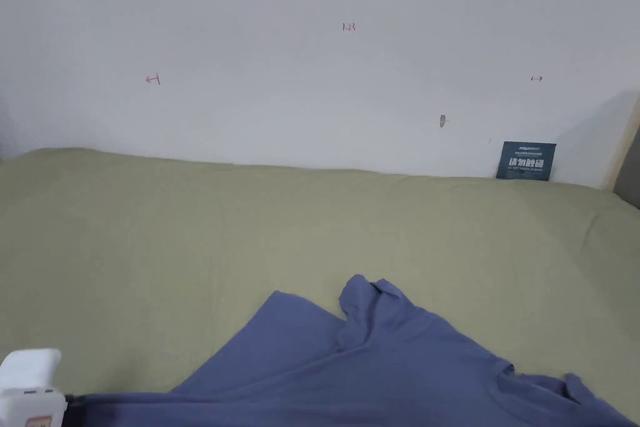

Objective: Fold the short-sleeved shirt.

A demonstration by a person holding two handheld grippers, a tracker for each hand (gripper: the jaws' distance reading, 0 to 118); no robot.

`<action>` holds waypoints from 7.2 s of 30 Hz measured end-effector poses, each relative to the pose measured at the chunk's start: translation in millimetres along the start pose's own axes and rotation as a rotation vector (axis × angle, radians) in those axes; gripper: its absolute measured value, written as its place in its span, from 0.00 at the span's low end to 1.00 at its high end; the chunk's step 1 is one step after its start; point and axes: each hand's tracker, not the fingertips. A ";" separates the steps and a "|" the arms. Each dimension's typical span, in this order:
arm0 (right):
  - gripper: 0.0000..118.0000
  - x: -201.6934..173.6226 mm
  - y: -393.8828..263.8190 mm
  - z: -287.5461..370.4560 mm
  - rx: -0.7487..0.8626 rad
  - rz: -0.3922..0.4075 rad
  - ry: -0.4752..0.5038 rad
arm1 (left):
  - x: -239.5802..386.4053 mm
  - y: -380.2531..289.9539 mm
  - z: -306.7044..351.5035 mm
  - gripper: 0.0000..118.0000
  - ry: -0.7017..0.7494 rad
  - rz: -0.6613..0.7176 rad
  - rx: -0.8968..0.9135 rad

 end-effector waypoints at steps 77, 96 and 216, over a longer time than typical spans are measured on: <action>0.04 -145.2 126.2 -197.7 -0.066 0.286 0.095 | -12.0 -63.7 -51.8 0.01 -0.048 0.056 -0.128; 0.00 -177.9 153.7 -198.2 -0.133 0.366 0.101 | -6.8 -64.8 -51.2 0.01 -0.028 0.089 -0.139; 0.00 -30.4 -110.2 76.2 0.086 -0.034 -0.003 | 13.9 -121.1 61.5 0.00 -0.028 0.033 0.026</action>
